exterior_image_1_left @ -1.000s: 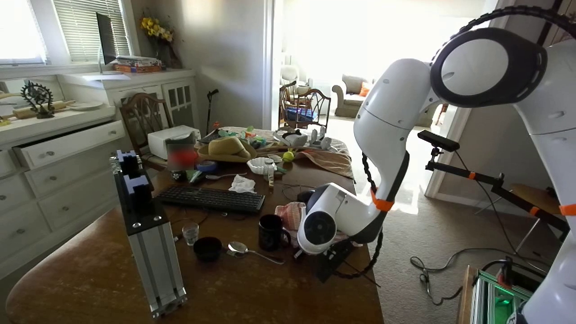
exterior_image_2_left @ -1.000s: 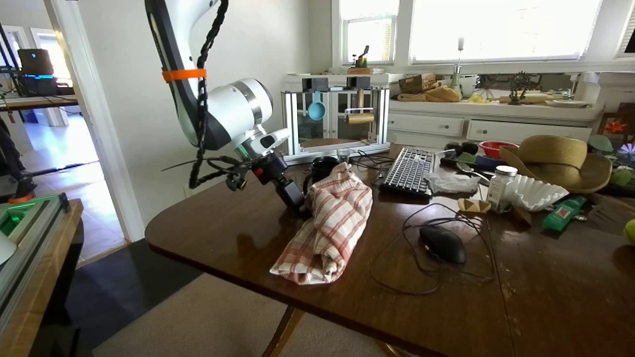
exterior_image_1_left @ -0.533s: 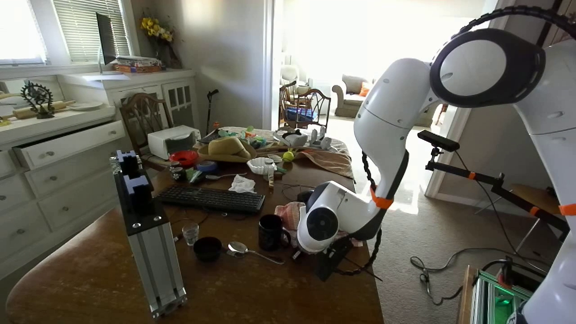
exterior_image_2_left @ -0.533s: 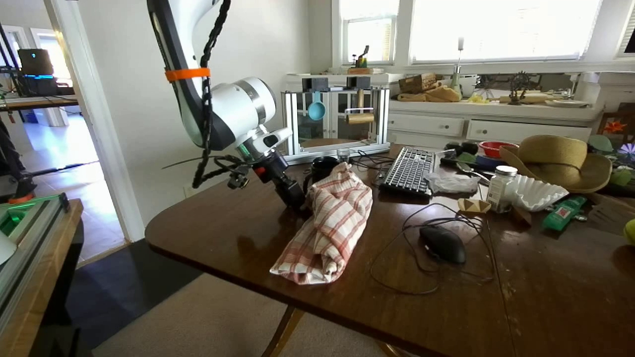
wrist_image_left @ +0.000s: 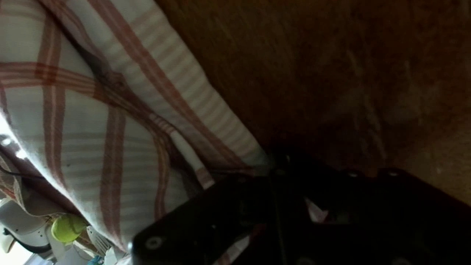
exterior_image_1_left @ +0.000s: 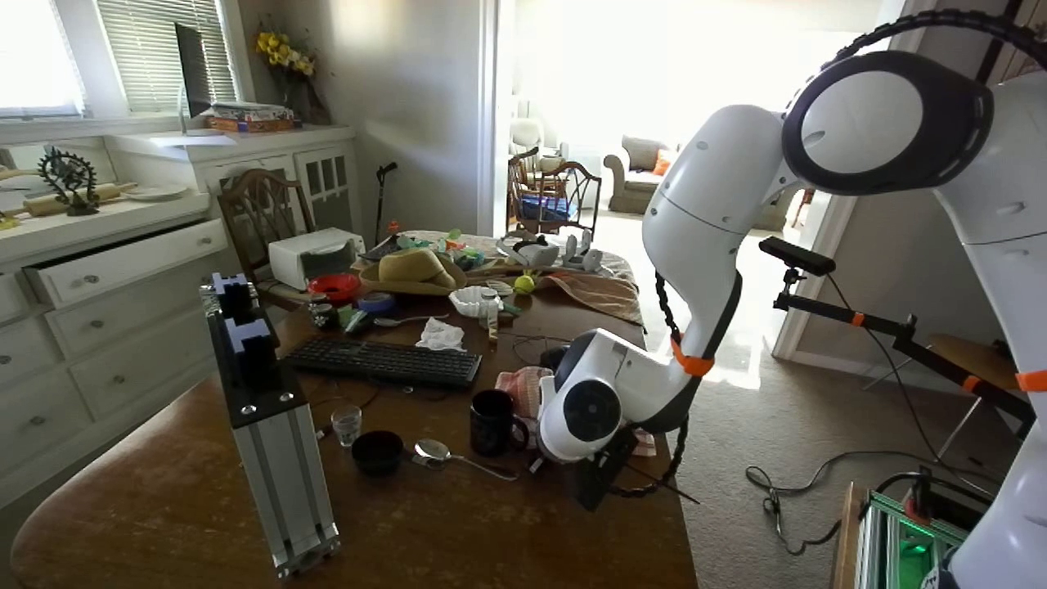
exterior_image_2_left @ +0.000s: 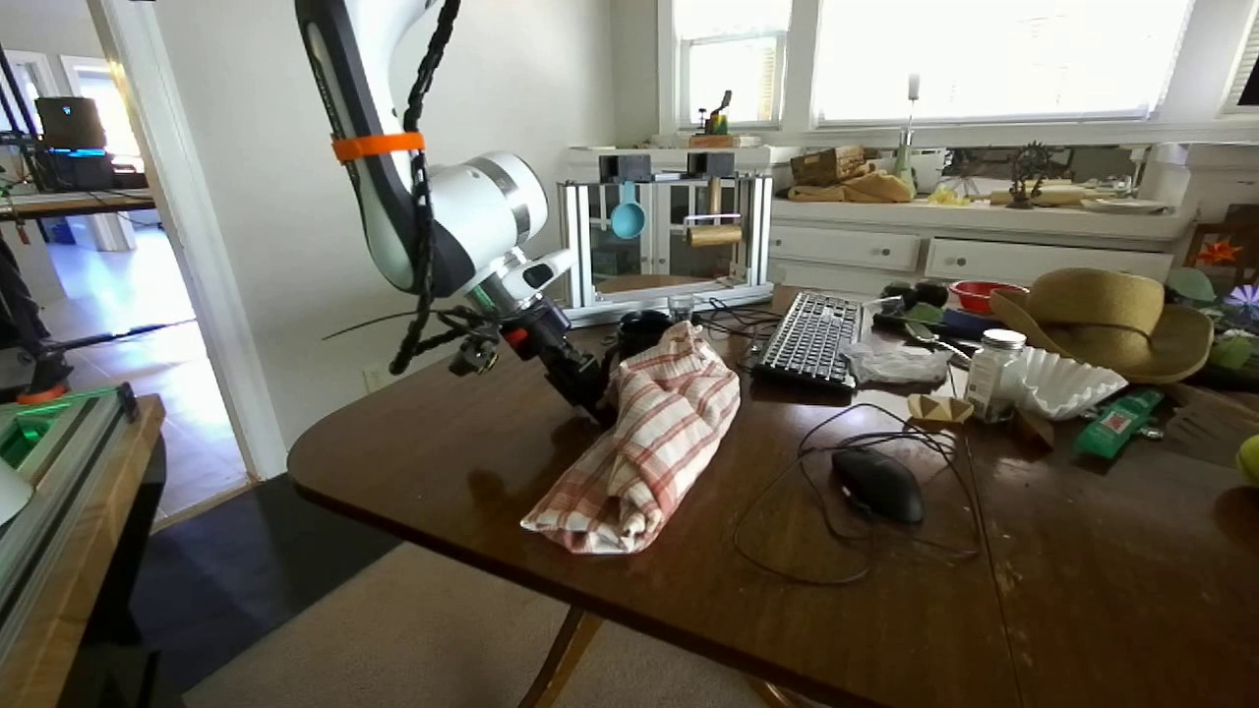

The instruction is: Unfold the towel on the table

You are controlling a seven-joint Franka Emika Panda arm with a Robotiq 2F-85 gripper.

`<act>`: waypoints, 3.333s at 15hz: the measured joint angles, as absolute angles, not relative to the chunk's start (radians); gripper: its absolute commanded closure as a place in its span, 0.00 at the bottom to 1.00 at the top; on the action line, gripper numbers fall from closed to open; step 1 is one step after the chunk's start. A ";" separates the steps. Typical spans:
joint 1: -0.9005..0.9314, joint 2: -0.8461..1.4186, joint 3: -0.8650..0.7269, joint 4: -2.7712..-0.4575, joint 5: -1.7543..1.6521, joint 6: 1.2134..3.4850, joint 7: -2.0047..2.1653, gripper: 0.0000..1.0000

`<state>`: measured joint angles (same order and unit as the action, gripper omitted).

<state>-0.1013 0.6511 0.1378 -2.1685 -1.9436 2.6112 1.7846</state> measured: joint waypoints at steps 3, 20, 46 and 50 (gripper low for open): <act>-0.101 0.651 0.138 -2.168 -1.960 2.611 1.785 0.98; -0.224 0.161 0.072 -2.417 -1.497 2.941 1.462 0.98; -0.086 0.017 0.031 -1.691 -0.046 2.183 0.474 0.98; -0.093 0.015 -0.021 -1.626 0.153 2.092 0.353 0.98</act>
